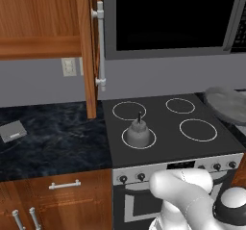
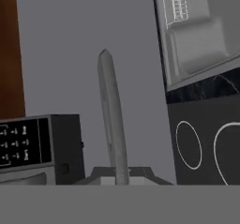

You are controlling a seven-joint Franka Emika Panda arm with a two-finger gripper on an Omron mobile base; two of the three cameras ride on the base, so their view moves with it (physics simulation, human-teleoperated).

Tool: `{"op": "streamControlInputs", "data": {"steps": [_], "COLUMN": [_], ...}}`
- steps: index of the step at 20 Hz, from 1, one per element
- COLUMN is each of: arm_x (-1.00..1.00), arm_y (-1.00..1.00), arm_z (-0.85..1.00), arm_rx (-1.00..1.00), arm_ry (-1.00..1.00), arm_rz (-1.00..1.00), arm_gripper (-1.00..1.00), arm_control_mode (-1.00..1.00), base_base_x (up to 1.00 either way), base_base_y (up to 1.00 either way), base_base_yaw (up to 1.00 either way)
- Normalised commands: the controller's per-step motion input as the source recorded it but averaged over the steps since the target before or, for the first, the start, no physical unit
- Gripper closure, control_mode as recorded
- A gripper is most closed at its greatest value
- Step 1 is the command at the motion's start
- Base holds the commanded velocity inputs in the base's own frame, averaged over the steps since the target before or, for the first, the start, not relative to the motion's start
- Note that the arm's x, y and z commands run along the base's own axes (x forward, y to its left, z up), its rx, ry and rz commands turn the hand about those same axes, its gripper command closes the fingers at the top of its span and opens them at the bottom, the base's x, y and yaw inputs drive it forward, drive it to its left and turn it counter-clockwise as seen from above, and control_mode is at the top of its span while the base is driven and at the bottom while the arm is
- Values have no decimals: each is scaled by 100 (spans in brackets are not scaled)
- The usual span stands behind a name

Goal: Pick the pan from the cabinet and place it on the stove. Then turn on the stove burner for the pan.

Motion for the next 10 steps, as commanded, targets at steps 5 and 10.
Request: {"op": "streamControlInputs", "data": {"steps": [5,10], "arm_x": [16,21], "arm_y": [0,0], "arm_z": [-36,-48], "arm_rx": [-2,-5], "arm_ry": [-6,-1], "arm_rz": [-1,-1], "arm_gripper": [100,100], "arm_control_mode": [-100,-100], "base_base_x": [0,0], "base_base_y": [0,0], "base_base_yaw": [0,0]}}
